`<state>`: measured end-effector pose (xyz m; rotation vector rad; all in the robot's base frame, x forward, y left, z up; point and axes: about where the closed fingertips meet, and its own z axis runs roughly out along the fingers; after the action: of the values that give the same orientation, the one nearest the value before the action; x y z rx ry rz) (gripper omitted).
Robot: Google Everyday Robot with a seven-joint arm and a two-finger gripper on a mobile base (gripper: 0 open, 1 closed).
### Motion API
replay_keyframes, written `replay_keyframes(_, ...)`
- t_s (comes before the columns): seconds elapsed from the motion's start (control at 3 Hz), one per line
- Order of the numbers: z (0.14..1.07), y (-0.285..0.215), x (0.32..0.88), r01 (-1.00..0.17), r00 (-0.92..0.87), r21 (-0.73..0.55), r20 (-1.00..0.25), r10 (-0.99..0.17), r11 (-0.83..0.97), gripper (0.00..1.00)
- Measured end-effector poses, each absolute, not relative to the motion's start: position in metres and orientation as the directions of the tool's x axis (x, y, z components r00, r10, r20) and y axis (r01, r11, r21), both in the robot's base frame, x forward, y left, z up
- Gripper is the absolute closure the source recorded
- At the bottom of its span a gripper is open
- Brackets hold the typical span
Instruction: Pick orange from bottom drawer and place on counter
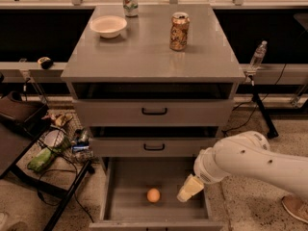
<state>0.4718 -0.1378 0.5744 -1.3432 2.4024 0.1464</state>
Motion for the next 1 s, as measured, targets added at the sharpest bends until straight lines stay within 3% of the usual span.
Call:
replay_keyframes(0.67, 0.45, -0.112, 0.499, -0.81, -0.492, -0.014, -0.526, -0.694, 0.586, 0.0)
replay_keyframes(1.0, 0.393, -0.085, 0.541, -0.812, -0.474, 0.031, -0.617, -0.628, 0.583, 0.0)
